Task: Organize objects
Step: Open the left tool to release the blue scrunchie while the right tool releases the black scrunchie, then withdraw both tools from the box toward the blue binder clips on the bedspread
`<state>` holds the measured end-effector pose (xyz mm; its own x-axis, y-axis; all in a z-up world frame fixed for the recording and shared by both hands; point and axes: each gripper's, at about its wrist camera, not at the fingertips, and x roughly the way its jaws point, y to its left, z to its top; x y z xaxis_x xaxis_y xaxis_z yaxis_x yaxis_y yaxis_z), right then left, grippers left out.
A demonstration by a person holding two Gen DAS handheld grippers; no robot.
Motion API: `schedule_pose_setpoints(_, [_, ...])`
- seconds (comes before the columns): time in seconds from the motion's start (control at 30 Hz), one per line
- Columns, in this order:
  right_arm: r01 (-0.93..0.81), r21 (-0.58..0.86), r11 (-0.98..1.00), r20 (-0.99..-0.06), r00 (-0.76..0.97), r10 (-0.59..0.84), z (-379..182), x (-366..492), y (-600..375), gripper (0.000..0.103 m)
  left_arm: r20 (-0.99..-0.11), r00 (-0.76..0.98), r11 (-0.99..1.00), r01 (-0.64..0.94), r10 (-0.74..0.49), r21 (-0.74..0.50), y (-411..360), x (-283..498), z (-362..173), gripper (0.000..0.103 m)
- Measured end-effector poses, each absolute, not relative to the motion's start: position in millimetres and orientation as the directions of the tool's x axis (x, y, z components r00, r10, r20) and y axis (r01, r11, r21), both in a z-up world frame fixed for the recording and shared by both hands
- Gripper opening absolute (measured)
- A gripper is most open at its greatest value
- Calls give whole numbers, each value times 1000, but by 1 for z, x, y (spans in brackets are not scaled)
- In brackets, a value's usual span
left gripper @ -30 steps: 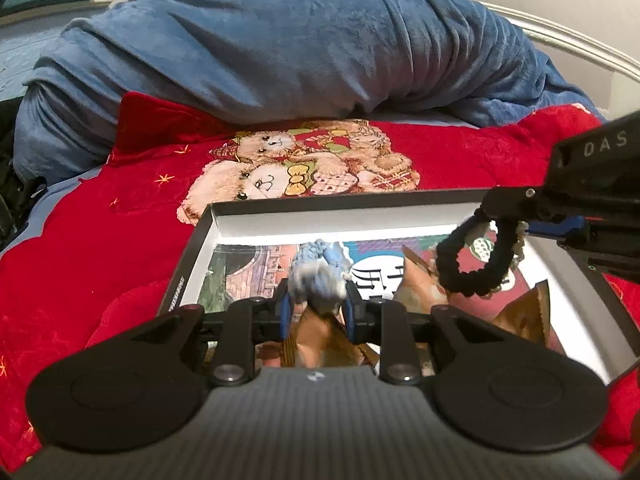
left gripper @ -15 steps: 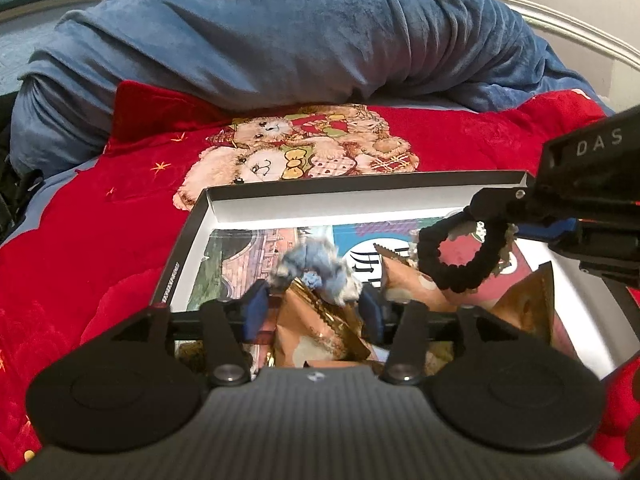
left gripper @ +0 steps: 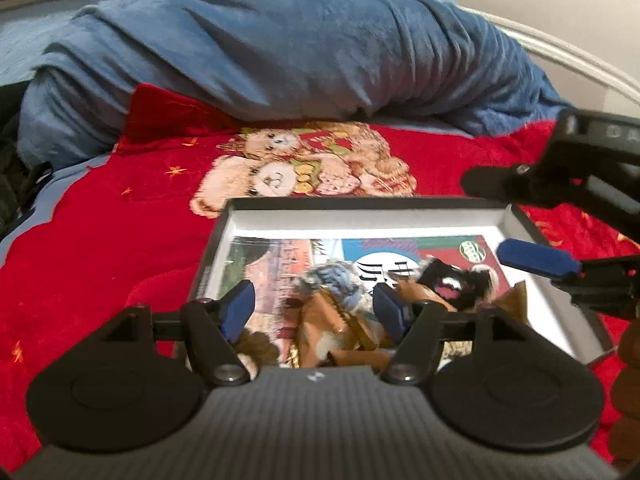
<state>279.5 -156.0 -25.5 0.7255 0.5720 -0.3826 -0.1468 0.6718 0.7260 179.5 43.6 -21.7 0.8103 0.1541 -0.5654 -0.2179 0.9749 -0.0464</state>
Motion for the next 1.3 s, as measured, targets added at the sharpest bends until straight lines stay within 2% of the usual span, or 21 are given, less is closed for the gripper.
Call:
schedule_pose_setpoints(0.17, [-256,677,690,-310,751,583,12,243,-151,84,-540,824,968,-243,174,-58,48,154,-3,84])
schedule_pose_setpoints(0.3, [-285,638,715,-268,789,553,38,212,-159,90,-517,842,966,-239,155,-100,40,136,10,88])
schedule_pose_setpoints(0.43, [-252,617,745,-268,823,500,50,187,-176,95,-492,864,977,-182,105,-110,18,120,15,90])
schedule_pose_setpoints(0.6, [-184,598,780,-309,845,436,50,168,-198,95,-488,873,989,-84,15,-120,-16,109,12,90])
schedule_pose_setpoints(0.83, [-141,507,850,-378,851,366,40,124,-215,95,-477,877,999,42,-51,-30,-67,90,2,90])
schedule_pose_setpoints(0.93, [-89,491,867,-395,864,312,32,110,-219,95,-486,872,998,57,-51,-2,-81,88,-4,90])
schedule_pose_setpoints(1.13, [-73,497,865,-363,888,283,40,122,-221,95,-505,863,1000,17,-17,-4,-75,92,-13,90])
schedule_pose_setpoints(1.3, [-18,517,856,-428,861,276,25,138,-227,95,-522,853,1000,-3,-9,-22,-66,99,-23,90])
